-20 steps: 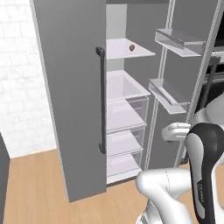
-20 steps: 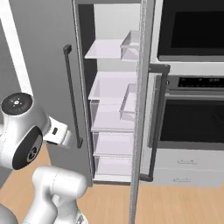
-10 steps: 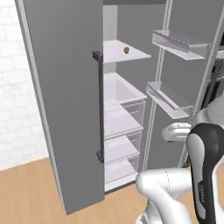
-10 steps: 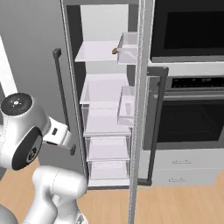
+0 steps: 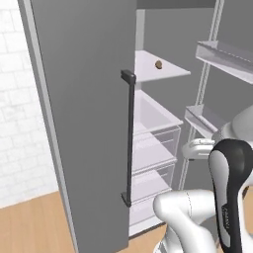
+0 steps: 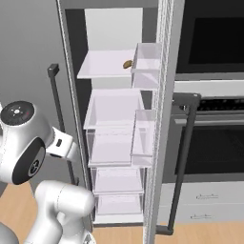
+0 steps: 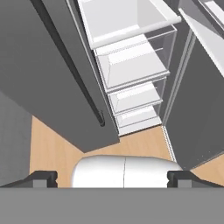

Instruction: Place one sweet potato and one fish in each tupperware on the nearby counter, to pack two identical lunches.

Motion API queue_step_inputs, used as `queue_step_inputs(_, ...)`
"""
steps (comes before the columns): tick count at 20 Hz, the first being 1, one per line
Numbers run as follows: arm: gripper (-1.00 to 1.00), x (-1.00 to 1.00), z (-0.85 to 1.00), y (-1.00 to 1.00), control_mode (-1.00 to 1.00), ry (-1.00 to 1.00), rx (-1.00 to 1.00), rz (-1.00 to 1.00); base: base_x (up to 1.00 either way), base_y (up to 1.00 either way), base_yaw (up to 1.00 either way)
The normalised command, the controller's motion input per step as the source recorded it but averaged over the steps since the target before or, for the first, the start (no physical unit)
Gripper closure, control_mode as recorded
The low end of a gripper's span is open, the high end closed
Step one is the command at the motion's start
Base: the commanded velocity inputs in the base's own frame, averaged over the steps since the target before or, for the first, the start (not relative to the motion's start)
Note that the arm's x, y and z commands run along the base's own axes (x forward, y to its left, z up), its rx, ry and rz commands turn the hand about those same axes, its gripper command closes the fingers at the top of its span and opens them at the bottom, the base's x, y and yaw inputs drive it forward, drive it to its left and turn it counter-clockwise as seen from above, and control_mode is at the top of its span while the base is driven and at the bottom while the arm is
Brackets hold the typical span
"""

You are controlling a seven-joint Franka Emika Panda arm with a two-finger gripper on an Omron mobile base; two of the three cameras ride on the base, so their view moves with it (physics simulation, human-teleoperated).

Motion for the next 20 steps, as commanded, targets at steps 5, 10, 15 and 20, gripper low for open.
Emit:
queue_step_inputs(5,-1.00,0.00,0.00,0.00,1.00,0.00,0.00,0.00,0.40,-0.03,0.00)
queue_step_inputs(10,-1.00,0.00,0.00,0.00,1.00,0.00,0.00,0.00,0.38,-0.13,0.00)
queue_step_inputs(15,-1.00,0.00,0.00,0.00,1.00,0.00,0.00,0.00,0.38,-0.28,0.00)
queue_step_inputs(20,-1.00,0.00,0.00,0.00,1.00,0.00,0.00,0.00,0.42,-0.31,0.00)
